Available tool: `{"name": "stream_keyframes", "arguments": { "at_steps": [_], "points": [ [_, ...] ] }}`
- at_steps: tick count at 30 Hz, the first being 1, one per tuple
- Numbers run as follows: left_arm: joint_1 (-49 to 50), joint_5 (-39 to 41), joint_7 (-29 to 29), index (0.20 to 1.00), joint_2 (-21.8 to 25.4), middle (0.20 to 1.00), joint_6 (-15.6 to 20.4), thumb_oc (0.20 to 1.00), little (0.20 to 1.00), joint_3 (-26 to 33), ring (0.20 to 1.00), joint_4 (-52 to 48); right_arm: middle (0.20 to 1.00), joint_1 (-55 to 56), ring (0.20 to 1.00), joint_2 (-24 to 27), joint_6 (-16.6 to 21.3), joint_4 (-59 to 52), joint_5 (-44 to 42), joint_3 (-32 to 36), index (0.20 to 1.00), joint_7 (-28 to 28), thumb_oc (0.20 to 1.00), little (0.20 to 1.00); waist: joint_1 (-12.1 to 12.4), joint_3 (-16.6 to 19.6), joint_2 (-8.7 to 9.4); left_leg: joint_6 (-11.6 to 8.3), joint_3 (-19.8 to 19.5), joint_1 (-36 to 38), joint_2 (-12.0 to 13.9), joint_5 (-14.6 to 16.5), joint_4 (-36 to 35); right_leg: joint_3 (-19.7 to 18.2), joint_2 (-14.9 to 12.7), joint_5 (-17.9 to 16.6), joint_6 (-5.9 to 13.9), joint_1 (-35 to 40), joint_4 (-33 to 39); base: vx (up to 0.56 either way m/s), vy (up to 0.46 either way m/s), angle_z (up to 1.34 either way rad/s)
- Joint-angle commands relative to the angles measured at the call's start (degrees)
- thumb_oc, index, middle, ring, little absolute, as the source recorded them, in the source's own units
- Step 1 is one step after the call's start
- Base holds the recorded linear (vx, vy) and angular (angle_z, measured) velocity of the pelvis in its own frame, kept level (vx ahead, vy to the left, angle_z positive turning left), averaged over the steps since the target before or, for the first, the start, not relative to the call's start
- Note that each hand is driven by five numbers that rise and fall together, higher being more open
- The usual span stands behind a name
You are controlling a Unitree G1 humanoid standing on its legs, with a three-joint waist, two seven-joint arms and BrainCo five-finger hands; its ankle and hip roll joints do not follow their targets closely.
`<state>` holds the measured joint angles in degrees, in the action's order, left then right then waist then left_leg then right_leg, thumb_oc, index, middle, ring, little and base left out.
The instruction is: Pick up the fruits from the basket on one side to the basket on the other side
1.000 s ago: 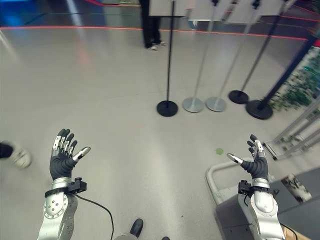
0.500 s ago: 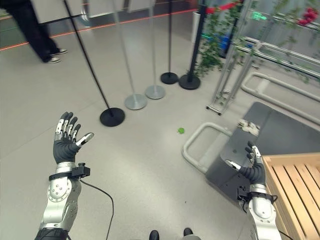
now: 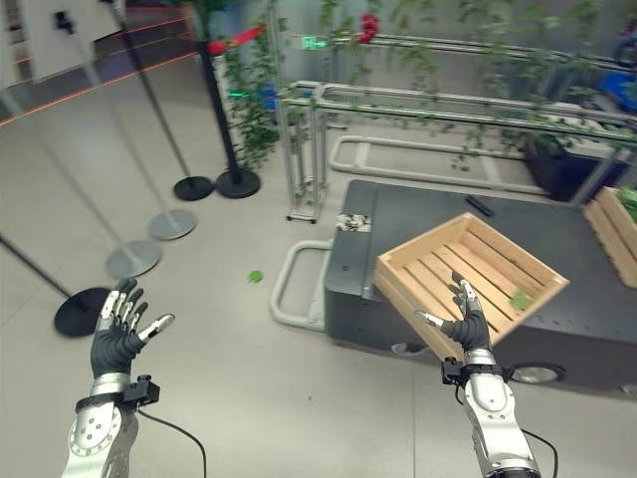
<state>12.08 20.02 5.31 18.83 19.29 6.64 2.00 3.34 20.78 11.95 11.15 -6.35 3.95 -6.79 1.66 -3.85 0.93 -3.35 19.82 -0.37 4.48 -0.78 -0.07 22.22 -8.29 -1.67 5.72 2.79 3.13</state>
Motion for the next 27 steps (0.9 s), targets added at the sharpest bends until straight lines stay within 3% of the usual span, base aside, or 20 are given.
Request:
{"name": "stream_keyframes", "arguments": {
  "at_steps": [1, 9, 12, 14, 16, 18, 19, 27],
  "points": [
    [-4.47, 2.06, -1.3, 1.0, 1.63, 1.0, 1.71, 1.0, 1.0, -0.17, 1.0, -2.66, 1.0, -3.35, 1.0, 0.94, 2.55, -3.76, -1.31, 2.93, 1.0, 0.0, 1.0, 1.0, -1.47, -1.18, 1.0, 0.83, -1.35, 1.07, 0.41, 2.75, 0.59, -2.58, -1.16, 3.3, 3.42, 0.07, -0.13, 0.03, -0.155, 0.03],
    [-5.3, 3.57, -2.8, 1.0, 1.2, 1.0, 1.33, 1.0, 1.0, -1.22, 1.0, -1.43, 1.0, -2.39, 1.0, 2.04, 3.36, -5.08, -1.74, 3.76, 1.0, 0.18, 1.0, 1.0, -3.29, -2.75, 1.4, -1.54, -0.53, 0.23, 4.73, 3.33, 7.41, -4.11, 2.03, 5.29, 0.88, 1.88, 0.48, 0.02, -0.201, -0.02],
    [-5.86, 3.94, -3.43, 1.0, 1.32, 1.0, 1.16, 1.0, 1.0, -2.03, 1.0, -0.68, 1.0, -2.35, 1.0, 2.24, 3.6, -4.44, -2.7, 3.55, 1.0, 0.3, 1.0, 1.0, -3.72, -3.81, 1.77, -2.59, -0.43, -2.2, 7.64, 4.06, 16.99, -4.77, 3.36, 6.65, -0.88, 3.31, 0.63, 0.04, -0.225, 0.02],
    [-6.05, 4.1, -3.57, 1.0, 1.22, 1.0, 1.14, 1.0, 1.0, -2.73, 1.0, -0.39, 1.0, -2.3, 1.0, 2.28, 3.74, -4.63, -3.49, 3.12, 1.0, 0.5, 1.0, 1.0, -3.19, -4.78, 1.72, -3.54, -3.6, -4.0, 8.7, 2.01, 22.62, -5.4, 4.36, 7.0, -1.99, 4.61, 1.31, 0.04, -0.187, -0.12],
    [-6.39, 4.12, -3.34, 1.0, 1.09, 1.0, 1.14, 1.0, 1.0, -3.73, 1.0, -0.23, 1.0, -2.06, 1.0, 2.49, 3.7, -4.78, -3.73, 2.96, 1.0, 0.2, 1.0, 1.0, -2.93, -5.23, 2.02, -3.46, -7.68, -6.09, 6.26, 1.26, 24.5, -6.07, 4.46, 6.61, -2.51, 4.24, 1.4, 0.01, -0.088, -0.24],
    [-5.74, 4.09, -3.24, 1.0, 0.75, 1.0, 0.99, 1.0, 1.0, -4.5, 1.0, -0.59, 1.0, -1.91, 1.0, 2.27, 3.53, -4.13, -3.76, 2.63, 1.0, 0.15, 1.0, 1.0, -2.59, -4.56, 1.83, -2.07, -11.51, -5.47, 3.5, 3.77, 18.64, -6.97, 4.52, 6.8, -1.98, 3.76, 1.3, 0.06, 0.027, -0.24],
    [-5.32, 4.23, -3.2, 1.0, 0.59, 1.0, 1.08, 1.0, 1.0, -5.51, 1.0, -0.56, 1.0, -1.97, 1.0, 2.28, 3.91, -3.65, -3.46, 2.33, 1.0, 0.0, 1.0, 1.0, -2.18, -3.97, 0.92, -1.11, -15.42, -3.67, 1.22, 4.76, 9.57, -7.59, 5.11, 6.87, -1.1, 3.21, 0.61, 0.06, 0.062, -0.32],
    [-5.37, 5.35, -5.77, 1.0, 1.67, 1.0, 0.22, 1.0, 1.0, -8.86, 1.0, 0.58, 1.0, -1.03, 1.0, 1.42, 3.74, -2.61, -3.46, 2.27, 1.0, 0.23, 1.0, 1.0, -3.47, -1.66, 0.59, 0.23, -15.85, -0.98, -1.74, 5.77, 6.03, -7.97, 3.21, 5.85, 0.43, 2.38, -0.29, 0.06, 0.105, -0.21]
  ]
}}
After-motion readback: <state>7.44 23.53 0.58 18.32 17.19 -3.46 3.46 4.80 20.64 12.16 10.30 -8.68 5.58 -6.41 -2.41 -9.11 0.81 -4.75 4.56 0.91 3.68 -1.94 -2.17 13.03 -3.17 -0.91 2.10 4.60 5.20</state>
